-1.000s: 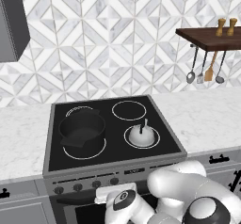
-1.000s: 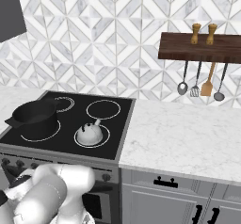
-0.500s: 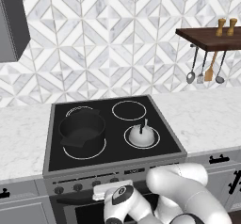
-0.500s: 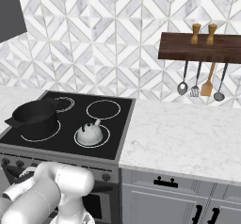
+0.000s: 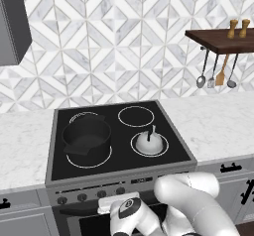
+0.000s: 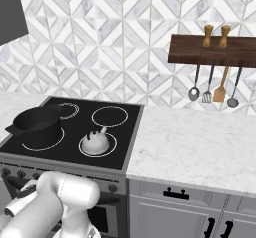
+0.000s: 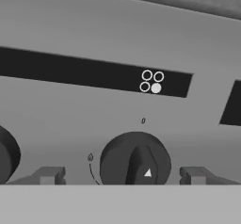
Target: Pick the kettle from the counter and place it on a stove burner. Then turn the burner on.
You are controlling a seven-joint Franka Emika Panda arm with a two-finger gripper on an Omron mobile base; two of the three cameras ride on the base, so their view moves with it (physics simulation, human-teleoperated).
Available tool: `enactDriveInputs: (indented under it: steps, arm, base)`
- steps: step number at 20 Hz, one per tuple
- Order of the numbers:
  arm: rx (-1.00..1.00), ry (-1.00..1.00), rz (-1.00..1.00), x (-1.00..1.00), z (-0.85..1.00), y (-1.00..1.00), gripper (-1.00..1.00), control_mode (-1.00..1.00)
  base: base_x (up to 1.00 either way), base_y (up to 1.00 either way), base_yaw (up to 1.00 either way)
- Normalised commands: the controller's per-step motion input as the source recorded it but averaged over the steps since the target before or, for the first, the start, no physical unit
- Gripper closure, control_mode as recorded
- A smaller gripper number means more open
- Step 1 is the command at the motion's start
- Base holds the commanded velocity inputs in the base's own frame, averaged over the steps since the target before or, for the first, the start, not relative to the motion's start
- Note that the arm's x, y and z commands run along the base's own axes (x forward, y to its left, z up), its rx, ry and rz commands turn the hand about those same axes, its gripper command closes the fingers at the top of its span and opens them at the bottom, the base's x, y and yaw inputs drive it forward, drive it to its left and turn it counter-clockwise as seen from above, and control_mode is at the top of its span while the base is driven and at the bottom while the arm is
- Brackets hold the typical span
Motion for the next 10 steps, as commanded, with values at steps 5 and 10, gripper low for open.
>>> enactDriveInputs:
  steps: [5,10]
  arm:
    - [0.02,0.0,0.02,0.15,0.0,-0.19,-1.0,-1.0]
    - [0.0,0.0,0.0,0.0,0.0,0.0,1.0,-1.0]
  base:
    - [0.0,0.0,0.0]
    - [0.0,0.0,0.0]
